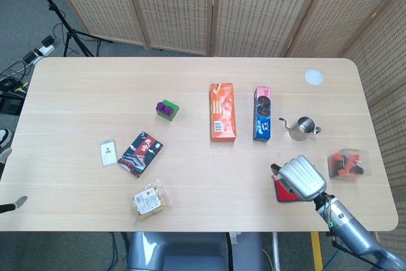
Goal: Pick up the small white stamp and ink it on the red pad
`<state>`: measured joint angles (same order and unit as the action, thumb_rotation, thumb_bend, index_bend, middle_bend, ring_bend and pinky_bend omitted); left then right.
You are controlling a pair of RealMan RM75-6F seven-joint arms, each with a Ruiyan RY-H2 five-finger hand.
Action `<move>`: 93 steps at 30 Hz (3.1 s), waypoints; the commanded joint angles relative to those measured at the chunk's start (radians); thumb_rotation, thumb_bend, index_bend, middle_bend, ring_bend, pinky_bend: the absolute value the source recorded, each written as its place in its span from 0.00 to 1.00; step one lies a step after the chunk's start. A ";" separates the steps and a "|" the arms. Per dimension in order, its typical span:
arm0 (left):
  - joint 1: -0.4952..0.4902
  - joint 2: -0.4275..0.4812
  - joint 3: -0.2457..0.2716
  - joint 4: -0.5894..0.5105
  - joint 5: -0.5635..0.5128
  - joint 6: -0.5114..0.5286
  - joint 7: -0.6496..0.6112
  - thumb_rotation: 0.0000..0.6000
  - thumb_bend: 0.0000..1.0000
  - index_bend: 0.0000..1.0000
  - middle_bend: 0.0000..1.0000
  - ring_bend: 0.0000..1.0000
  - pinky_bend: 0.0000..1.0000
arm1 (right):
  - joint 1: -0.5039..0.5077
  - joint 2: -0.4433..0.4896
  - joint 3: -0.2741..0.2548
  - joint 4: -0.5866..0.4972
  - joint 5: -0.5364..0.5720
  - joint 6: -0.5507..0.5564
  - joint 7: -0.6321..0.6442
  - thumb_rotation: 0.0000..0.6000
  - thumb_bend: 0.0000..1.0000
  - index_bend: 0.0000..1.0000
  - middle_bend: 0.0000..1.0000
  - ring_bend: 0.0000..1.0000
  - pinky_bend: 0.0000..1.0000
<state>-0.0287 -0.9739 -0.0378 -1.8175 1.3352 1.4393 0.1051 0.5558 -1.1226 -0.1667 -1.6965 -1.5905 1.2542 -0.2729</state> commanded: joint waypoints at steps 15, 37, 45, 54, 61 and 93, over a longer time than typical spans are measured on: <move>0.002 -0.004 0.003 -0.001 0.005 0.007 0.006 1.00 0.00 0.00 0.00 0.00 0.00 | -0.122 -0.172 -0.011 0.319 -0.112 0.034 0.046 1.00 0.52 0.55 0.92 0.98 1.00; 0.001 -0.009 0.007 -0.004 0.008 0.006 0.018 1.00 0.00 0.00 0.00 0.00 0.00 | -0.158 -0.266 0.024 0.447 -0.088 -0.027 0.114 1.00 0.52 0.55 0.92 0.98 1.00; 0.000 -0.009 0.007 -0.004 0.007 0.004 0.019 1.00 0.00 0.00 0.00 0.00 0.00 | -0.162 -0.278 0.031 0.471 -0.086 -0.042 0.121 1.00 0.52 0.55 0.92 0.98 1.00; -0.001 -0.007 0.007 -0.005 0.007 0.001 0.018 1.00 0.00 0.00 0.00 0.00 0.00 | -0.165 -0.283 0.037 0.489 -0.084 -0.050 0.143 1.00 0.52 0.55 0.92 0.98 1.00; -0.002 -0.009 0.009 -0.006 0.009 0.001 0.023 1.00 0.00 0.00 0.00 0.00 0.00 | -0.171 -0.295 0.035 0.513 -0.086 -0.055 0.171 1.00 0.52 0.55 0.92 0.98 1.00; -0.005 -0.013 0.011 -0.007 0.009 -0.001 0.033 1.00 0.00 0.00 0.00 0.00 0.00 | -0.174 -0.322 0.038 0.573 -0.080 -0.093 0.206 1.00 0.52 0.55 0.92 0.98 1.00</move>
<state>-0.0334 -0.9869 -0.0269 -1.8243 1.3446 1.4386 0.1383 0.3819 -1.4446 -0.1288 -1.1234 -1.6710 1.1614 -0.0667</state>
